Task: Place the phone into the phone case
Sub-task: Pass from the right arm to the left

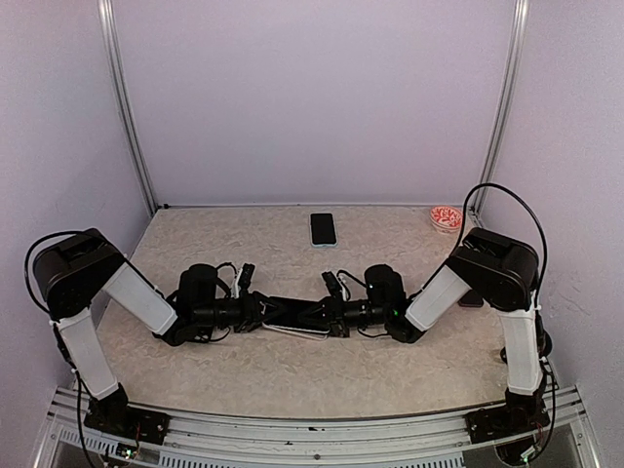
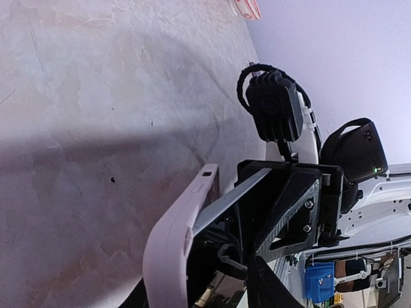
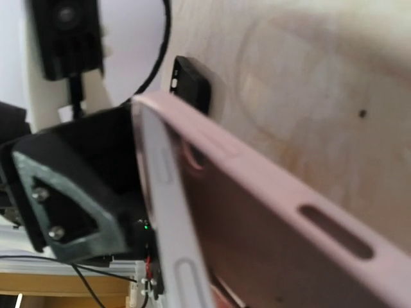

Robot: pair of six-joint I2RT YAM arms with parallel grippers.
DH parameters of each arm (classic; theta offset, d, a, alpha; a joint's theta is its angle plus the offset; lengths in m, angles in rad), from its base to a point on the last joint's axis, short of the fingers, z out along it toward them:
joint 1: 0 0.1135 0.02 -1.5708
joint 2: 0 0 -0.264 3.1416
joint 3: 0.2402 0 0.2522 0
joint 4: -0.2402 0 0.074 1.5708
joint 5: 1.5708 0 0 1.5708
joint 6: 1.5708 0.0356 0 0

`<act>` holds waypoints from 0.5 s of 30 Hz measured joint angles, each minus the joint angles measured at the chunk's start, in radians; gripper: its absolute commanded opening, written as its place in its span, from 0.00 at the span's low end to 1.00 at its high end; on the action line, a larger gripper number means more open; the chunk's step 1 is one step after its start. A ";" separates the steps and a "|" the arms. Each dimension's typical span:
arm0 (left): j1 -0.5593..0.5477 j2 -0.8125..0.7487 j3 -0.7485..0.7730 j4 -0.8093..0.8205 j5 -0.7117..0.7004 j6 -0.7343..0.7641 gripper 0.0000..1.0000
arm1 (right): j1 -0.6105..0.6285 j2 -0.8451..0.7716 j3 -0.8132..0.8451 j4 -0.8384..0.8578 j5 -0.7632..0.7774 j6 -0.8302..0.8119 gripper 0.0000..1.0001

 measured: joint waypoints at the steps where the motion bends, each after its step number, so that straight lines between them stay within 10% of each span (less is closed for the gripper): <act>1: 0.000 -0.001 0.000 0.007 0.003 -0.003 0.40 | 0.000 0.000 0.000 -0.006 0.002 -0.004 0.25; 15: 0.000 -0.001 0.000 0.039 0.016 -0.011 0.35 | 0.000 -0.037 0.011 -0.113 0.010 -0.051 0.35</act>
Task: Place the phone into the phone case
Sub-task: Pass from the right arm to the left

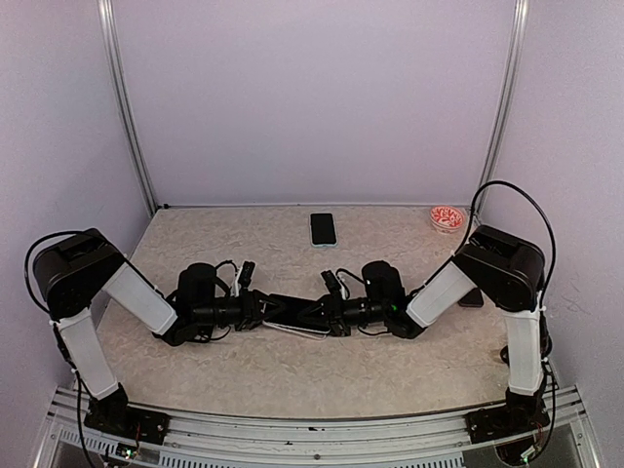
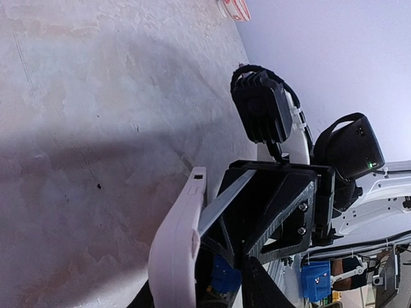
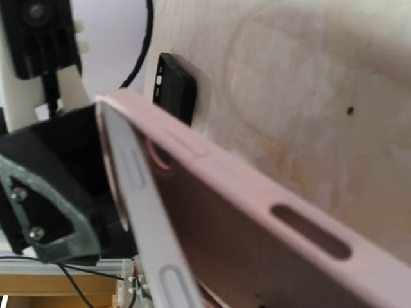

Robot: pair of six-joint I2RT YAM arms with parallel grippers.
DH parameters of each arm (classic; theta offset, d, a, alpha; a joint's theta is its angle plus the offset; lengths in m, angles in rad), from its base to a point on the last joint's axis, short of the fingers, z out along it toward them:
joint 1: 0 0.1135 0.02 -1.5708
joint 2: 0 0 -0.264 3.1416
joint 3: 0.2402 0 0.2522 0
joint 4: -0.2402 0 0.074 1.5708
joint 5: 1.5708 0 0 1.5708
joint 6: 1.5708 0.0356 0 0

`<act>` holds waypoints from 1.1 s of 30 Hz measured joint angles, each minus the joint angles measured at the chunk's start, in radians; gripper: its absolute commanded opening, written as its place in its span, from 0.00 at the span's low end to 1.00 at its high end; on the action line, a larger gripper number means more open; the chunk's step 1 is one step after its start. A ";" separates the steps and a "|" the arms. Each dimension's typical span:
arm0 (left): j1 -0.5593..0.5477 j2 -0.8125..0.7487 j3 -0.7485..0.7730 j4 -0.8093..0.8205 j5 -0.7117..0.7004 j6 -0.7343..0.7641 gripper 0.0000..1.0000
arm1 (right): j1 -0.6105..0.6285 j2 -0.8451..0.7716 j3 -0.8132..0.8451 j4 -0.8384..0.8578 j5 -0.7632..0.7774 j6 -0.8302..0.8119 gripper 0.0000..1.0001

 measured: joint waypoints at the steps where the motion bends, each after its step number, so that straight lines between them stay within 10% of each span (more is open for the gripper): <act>1: 0.000 0.000 0.000 0.004 0.001 0.000 0.35 | 0.000 -0.002 0.005 -0.016 0.001 -0.006 0.37; 33: 0.000 -0.002 -0.011 0.053 0.017 -0.017 0.02 | -0.002 -0.068 0.049 -0.228 -0.009 -0.118 0.59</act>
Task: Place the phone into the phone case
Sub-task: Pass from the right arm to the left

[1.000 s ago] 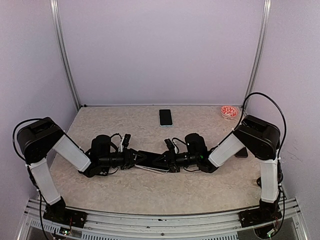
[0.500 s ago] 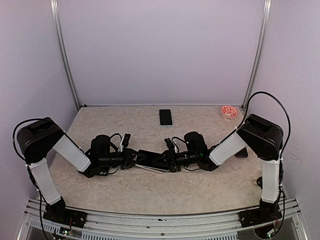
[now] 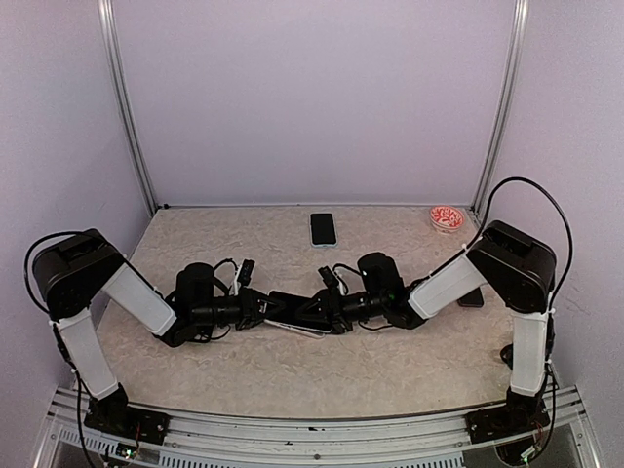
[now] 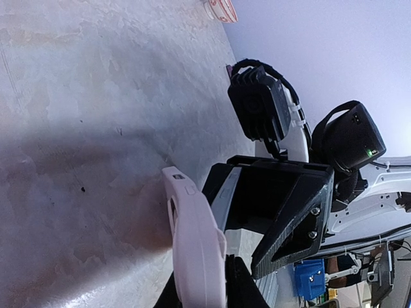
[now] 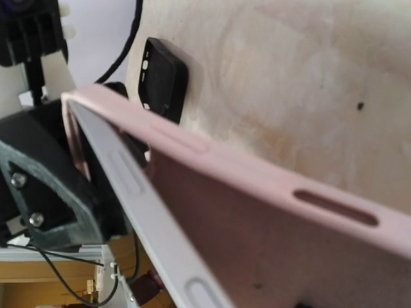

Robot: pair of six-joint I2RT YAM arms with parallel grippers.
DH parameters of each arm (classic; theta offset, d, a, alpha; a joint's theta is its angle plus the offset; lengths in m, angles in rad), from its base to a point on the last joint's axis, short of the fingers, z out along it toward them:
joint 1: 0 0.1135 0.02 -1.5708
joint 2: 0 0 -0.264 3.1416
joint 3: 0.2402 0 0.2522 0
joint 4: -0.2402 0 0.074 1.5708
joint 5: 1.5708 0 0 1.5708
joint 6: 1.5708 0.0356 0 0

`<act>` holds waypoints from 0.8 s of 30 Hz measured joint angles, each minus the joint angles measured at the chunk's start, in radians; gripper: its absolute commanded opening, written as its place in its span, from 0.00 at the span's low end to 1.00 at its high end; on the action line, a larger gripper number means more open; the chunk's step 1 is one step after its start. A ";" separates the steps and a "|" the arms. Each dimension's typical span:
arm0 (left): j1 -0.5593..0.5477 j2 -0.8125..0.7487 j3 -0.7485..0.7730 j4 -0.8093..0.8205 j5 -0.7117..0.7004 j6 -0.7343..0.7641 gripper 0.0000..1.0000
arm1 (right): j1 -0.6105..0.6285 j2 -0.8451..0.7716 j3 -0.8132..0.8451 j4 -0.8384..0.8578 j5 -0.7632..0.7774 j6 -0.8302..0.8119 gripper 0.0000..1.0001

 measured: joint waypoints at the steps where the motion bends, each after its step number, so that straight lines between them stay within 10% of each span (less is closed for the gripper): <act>1: 0.000 -0.002 0.000 0.000 0.001 0.000 0.02 | -0.001 -0.004 0.001 -0.010 0.000 -0.005 0.60; 24: 0.016 -0.097 -0.005 -0.045 0.023 0.031 0.00 | -0.070 -0.205 -0.081 -0.186 -0.027 -0.140 0.74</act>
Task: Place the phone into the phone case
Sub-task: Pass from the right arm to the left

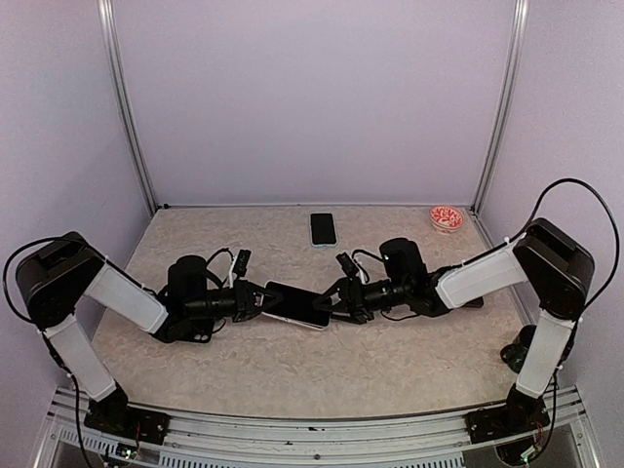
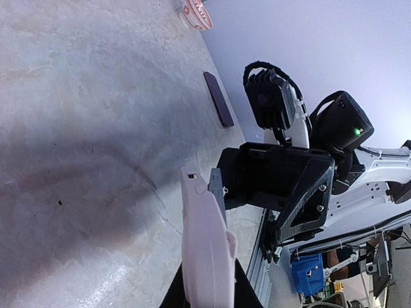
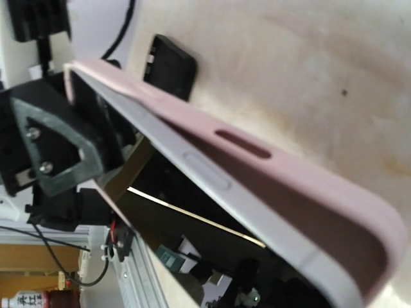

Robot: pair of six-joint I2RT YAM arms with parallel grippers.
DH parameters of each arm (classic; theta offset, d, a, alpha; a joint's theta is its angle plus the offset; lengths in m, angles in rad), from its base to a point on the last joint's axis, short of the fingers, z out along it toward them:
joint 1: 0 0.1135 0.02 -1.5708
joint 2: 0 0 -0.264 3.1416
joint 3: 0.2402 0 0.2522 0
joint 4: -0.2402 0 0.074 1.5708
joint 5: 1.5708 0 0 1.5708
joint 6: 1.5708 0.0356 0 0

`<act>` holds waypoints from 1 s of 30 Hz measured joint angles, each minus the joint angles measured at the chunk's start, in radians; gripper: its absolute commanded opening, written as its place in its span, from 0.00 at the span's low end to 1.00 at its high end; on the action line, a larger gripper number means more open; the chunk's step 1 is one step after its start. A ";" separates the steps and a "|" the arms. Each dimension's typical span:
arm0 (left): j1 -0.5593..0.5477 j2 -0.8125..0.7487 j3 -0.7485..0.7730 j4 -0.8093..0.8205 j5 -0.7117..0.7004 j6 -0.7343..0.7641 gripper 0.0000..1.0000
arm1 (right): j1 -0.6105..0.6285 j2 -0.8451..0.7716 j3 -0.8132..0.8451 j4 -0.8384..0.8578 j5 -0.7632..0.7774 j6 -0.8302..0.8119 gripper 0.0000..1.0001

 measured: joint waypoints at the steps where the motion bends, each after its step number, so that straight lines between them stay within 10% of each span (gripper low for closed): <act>1: 0.000 -0.010 0.000 -0.002 0.000 0.002 0.00 | -0.006 -0.016 -0.003 -0.007 -0.004 -0.011 0.74; 30: -0.012 -0.192 0.000 -0.003 0.115 0.064 0.00 | -0.057 -0.134 -0.132 0.269 -0.282 -0.082 0.70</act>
